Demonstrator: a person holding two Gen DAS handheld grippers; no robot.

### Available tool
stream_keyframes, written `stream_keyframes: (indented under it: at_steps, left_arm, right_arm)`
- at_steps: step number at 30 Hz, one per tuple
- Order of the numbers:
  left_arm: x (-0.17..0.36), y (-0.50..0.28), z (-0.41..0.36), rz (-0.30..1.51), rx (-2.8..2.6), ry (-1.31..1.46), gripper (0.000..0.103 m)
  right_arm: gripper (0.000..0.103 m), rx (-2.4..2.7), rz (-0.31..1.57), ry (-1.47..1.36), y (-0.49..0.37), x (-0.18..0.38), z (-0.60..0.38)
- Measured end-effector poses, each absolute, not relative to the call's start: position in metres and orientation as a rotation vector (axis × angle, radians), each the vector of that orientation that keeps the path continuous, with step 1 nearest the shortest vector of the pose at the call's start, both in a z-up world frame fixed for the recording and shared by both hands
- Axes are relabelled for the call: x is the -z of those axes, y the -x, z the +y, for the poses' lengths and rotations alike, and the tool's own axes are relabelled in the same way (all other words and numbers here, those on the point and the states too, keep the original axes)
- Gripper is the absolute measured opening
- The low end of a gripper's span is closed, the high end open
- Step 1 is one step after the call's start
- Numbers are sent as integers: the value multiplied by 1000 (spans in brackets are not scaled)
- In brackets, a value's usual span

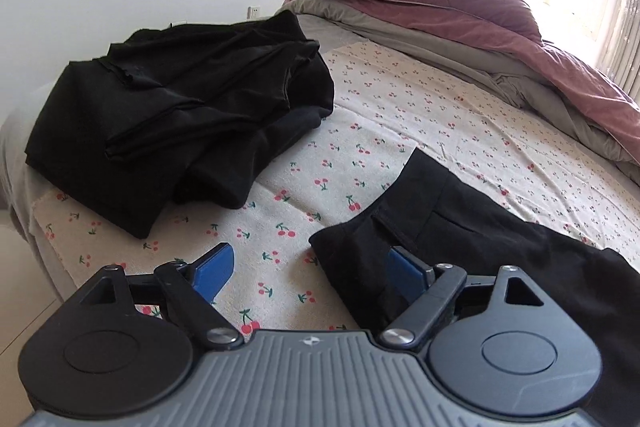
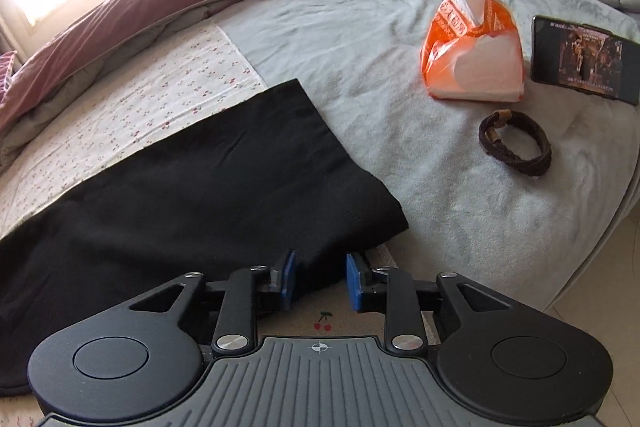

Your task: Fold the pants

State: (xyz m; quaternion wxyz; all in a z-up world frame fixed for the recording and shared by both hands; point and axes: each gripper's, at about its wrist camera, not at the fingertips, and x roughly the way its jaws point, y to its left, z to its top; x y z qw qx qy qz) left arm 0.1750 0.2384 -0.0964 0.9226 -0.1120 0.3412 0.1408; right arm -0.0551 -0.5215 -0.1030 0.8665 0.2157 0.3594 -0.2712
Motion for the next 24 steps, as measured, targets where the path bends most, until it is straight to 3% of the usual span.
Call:
stream_keyframes:
  at_steps: [4,8,10,17,22,23,24]
  left_arm:
    - [57,-190,203,661,-209,195,96]
    - [29,-222,153,652,-115,251,102]
    - [23,-241,125,657,-106,260,103]
    - [67,-293,66,739,-95,344,103]
    - [134,-296,69,869,-132,247,100]
    - [141,-297,76,889,-130,283,99]
    - [143,-296,80,888,-123,308,99]
  right_arm:
    - [43,496,695,-346,26,72,-502]
    - [59,230,687,-336,-37,55,-454]
    - [60,120,687,-313,-72,50,-418]
    - [60,-289,764,-150,-200,51,-272]
    - [57,-444,871,-37,-270,83,-193]
    - [49,-462,890,-25,-283,89,-181]
    - [34,-477,910,-19,-295,96,-171]
